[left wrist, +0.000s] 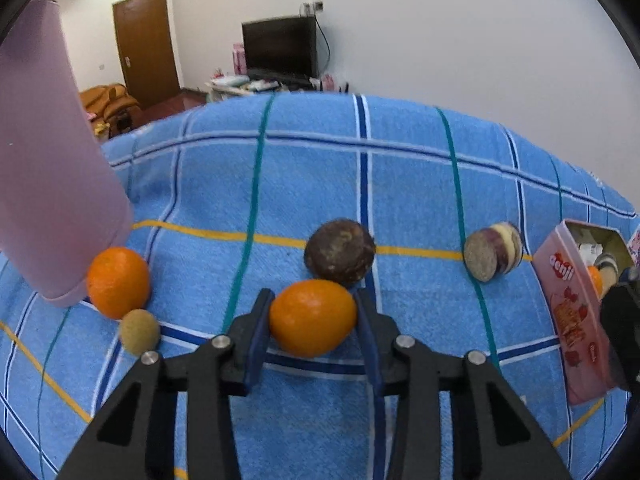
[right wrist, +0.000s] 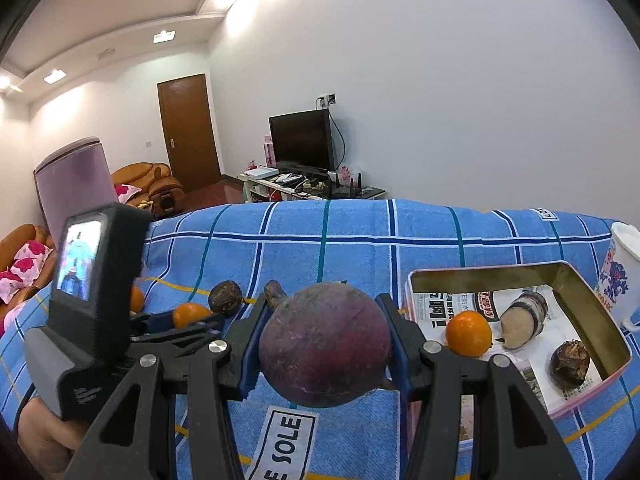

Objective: Organize fruits
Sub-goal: 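Grasp the mandarin with the left tool while the right tool holds the purple root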

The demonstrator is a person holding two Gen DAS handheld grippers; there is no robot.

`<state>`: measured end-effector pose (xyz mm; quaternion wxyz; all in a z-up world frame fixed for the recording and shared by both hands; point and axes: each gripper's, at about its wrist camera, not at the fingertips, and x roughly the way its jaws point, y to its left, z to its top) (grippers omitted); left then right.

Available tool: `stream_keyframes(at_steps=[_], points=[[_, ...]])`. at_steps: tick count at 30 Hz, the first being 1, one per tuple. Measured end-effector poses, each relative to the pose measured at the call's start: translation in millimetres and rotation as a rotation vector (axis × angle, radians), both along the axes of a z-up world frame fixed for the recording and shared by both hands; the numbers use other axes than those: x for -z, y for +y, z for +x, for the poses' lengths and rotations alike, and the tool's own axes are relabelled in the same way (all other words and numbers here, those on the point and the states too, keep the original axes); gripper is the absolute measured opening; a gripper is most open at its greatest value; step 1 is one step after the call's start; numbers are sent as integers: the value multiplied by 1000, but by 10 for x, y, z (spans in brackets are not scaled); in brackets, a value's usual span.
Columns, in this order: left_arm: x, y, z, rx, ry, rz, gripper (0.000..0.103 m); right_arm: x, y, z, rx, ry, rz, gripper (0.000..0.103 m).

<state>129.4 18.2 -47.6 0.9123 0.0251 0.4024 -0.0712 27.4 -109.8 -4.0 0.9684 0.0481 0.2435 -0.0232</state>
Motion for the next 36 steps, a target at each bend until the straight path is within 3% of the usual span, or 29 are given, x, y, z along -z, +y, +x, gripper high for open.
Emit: stream_keyframes(at_steps=[8,11,36], points=[[-258,109,-420,-107,-238,24,42,0,24,-13,12,-20,-33,53],[-291,128,-518,-135,-274,40,42,3,46,-13,12,-23,-50,53],[-340,224,-772,-188,-288,10,42,1,149,-177,1,-42,-109,53]])
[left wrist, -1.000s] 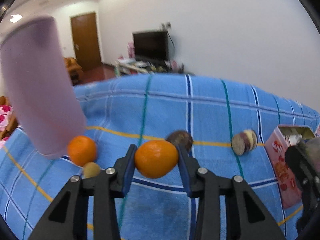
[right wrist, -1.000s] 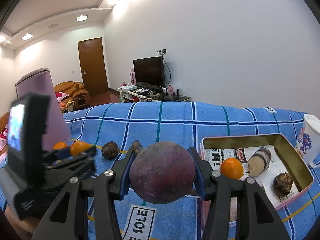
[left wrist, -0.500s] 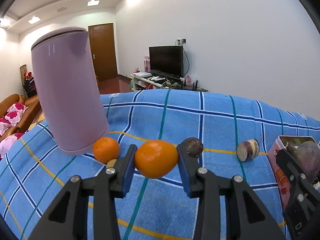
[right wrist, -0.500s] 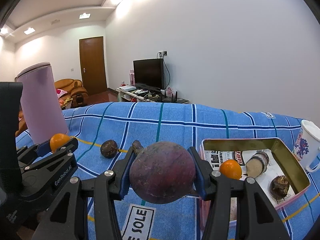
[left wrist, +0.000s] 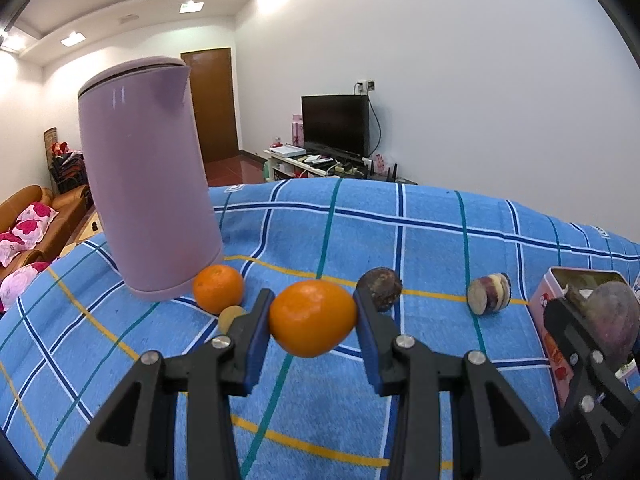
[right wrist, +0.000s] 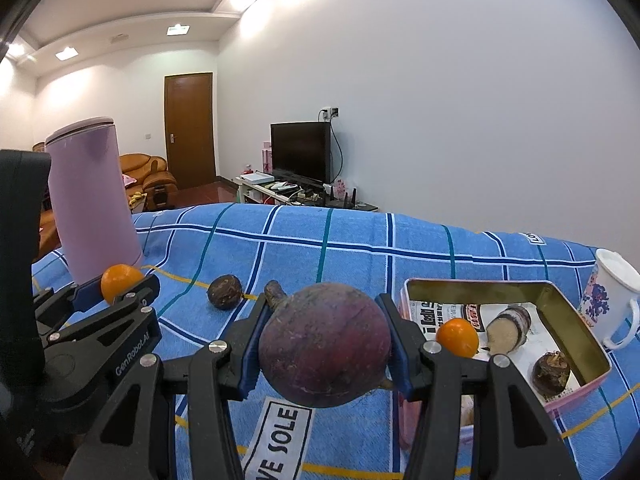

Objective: Organize fruits
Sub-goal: 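Grasp the mandarin with the left tool while the right tool holds the purple root, then carry the purple root with the right tool and the mandarin with the left tool over the tin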

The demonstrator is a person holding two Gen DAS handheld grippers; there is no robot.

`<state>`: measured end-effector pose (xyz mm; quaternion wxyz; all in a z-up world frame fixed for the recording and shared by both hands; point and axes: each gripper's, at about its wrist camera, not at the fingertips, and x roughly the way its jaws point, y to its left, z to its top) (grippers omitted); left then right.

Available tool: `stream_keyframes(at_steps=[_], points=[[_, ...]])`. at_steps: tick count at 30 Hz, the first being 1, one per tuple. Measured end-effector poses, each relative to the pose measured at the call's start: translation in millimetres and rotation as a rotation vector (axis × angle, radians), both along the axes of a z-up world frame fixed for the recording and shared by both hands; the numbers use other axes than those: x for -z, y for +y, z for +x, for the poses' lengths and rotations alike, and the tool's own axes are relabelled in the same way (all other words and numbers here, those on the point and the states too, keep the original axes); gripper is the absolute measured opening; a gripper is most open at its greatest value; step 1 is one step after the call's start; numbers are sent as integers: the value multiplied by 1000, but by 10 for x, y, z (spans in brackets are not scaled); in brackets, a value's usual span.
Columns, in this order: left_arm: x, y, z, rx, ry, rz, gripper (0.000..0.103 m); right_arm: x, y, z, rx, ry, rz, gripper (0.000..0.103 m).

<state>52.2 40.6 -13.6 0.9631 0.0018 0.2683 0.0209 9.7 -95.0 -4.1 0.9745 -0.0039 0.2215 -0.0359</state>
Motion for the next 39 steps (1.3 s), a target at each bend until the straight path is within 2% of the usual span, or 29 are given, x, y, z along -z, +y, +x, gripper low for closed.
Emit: stream_keyframes(at_steps=[17,39], points=[[-10,-73,-160,8,-10,10,42,-7,-105,-234,4,4,-12,53],[-10,-380,-388,63,-2,41,42,-31,-348,-503,-1,3,-33,53]])
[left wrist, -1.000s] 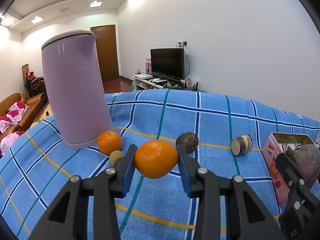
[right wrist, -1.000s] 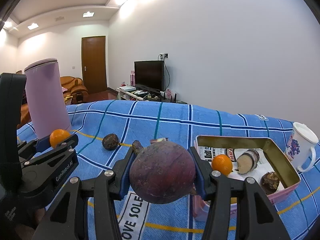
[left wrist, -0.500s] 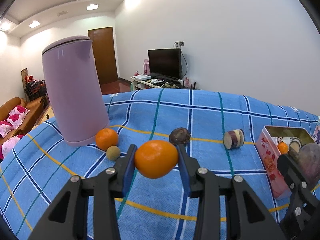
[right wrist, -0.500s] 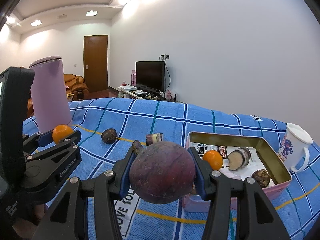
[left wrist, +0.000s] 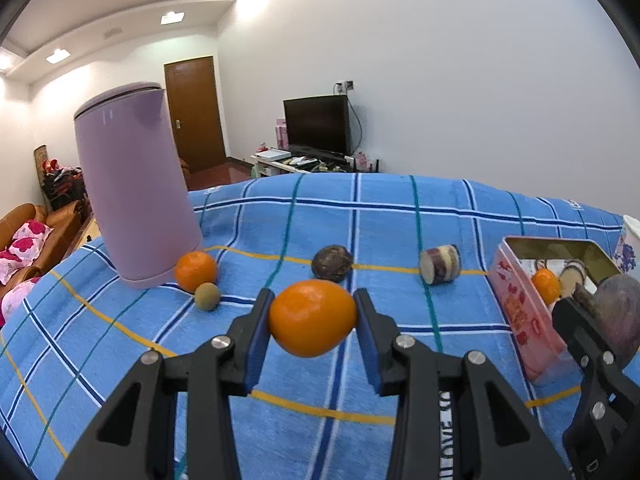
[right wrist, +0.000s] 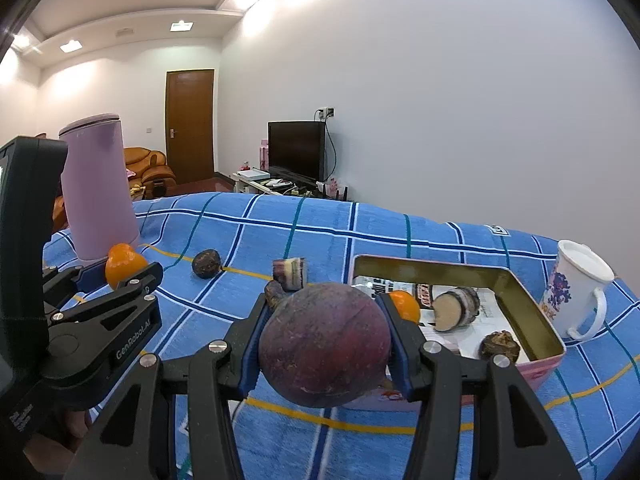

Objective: Organize fruits
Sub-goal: 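Carry the purple root with the right tool and the mandarin with the left tool over the tin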

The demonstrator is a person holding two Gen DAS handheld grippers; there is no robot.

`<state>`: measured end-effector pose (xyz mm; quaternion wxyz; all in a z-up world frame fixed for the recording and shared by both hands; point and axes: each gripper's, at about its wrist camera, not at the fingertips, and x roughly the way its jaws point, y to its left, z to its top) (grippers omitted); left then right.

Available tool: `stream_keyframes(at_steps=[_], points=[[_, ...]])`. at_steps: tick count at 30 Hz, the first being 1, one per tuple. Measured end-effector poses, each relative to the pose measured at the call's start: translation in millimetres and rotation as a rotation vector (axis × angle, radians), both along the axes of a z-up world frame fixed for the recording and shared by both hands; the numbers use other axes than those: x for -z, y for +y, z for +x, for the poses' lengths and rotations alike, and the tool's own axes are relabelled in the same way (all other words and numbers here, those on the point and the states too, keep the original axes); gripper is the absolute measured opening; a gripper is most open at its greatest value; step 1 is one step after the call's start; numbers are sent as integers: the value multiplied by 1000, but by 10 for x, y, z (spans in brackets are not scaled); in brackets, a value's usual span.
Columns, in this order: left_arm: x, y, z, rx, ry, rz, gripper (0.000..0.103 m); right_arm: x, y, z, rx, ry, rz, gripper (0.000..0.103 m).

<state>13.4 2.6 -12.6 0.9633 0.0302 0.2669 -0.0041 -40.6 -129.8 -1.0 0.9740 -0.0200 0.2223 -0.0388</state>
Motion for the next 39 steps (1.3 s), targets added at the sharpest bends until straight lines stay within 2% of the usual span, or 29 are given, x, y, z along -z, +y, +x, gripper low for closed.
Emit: stream_keyframes(at_steps=[20,29,39], points=[[-5,-508,-119,111,21,-9,42,-27,-636,-139,81,-5,-8,53],[-63,-792,-131,183,12,-41,42,-60,-1090,-183,163,-18,9,53],[-85,-1357,-85,300,28,-46,42,-88,-1687,-215,290,-23,39,53]])
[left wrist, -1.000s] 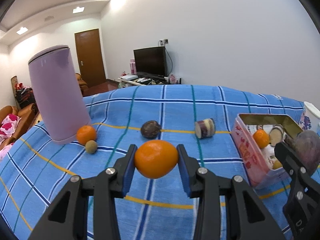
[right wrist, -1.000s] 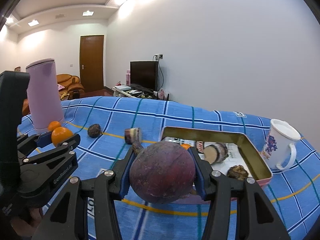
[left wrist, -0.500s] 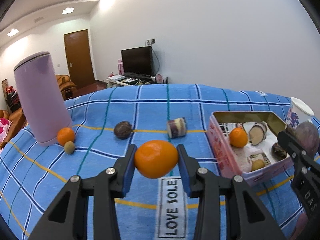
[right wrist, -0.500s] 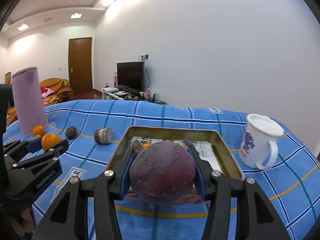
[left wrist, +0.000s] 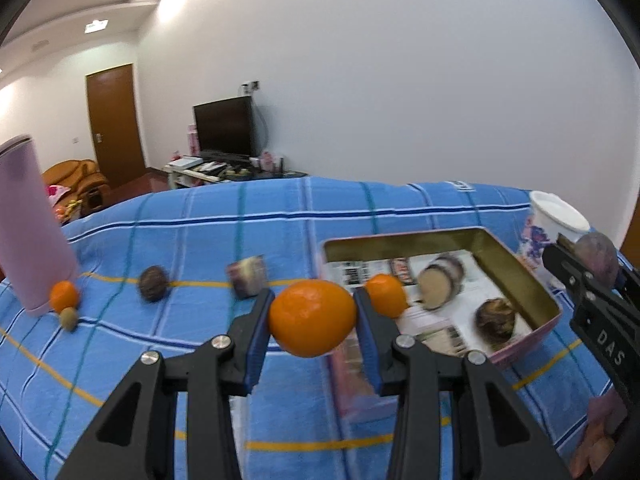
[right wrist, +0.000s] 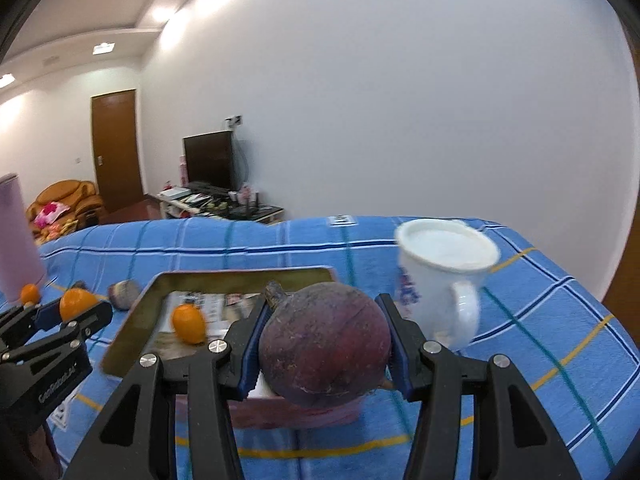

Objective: Organize fruits
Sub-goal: 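Carry the purple root with the right tool and the mandarin with the left tool over the tin, then open both tools to drop the purple root and mandarin into the tin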

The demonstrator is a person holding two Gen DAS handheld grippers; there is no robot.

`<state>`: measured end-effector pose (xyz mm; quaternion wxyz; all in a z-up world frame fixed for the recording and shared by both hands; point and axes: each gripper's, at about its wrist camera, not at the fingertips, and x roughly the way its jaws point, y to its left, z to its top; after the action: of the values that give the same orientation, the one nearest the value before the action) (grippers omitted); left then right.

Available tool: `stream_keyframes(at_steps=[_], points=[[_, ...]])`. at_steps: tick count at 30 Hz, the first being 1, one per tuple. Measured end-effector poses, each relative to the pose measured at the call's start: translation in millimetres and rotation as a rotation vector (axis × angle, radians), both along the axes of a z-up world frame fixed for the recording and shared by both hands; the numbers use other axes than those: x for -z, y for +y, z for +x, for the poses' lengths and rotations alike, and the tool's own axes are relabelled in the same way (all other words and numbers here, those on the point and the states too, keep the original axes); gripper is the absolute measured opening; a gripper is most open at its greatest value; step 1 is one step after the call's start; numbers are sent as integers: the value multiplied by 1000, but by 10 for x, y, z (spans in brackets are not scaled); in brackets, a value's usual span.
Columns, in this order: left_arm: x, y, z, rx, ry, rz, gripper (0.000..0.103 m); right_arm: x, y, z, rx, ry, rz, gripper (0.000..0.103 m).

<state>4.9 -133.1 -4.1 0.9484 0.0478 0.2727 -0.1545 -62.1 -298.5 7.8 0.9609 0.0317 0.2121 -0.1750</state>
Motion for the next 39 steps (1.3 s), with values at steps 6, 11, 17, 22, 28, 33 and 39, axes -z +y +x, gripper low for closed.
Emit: stream_keyframes(at_steps=[6,11,17,22,28,33,39], points=[[42,-300,80,50,35,-11,42,29,-268,91,24,21,4,53],[121,-465,155,71,77,2,42,98,-260,292,-22,61,11,53],[148,-478,214,74,115,-2,42,140,-122,481,-101,122,-15,53],[201,-502,266,76,160,11,42,205,-121,569,-162,173,32,54],[219,-516,242,82,162,26,43,298,-155,648,-213,222,111,54],[200,-499,224,60,141,26,47,297,-183,613,-220,200,153,56],[118,-383,124,42,79,-21,71,267,-304,503,-250,123,270,57]])
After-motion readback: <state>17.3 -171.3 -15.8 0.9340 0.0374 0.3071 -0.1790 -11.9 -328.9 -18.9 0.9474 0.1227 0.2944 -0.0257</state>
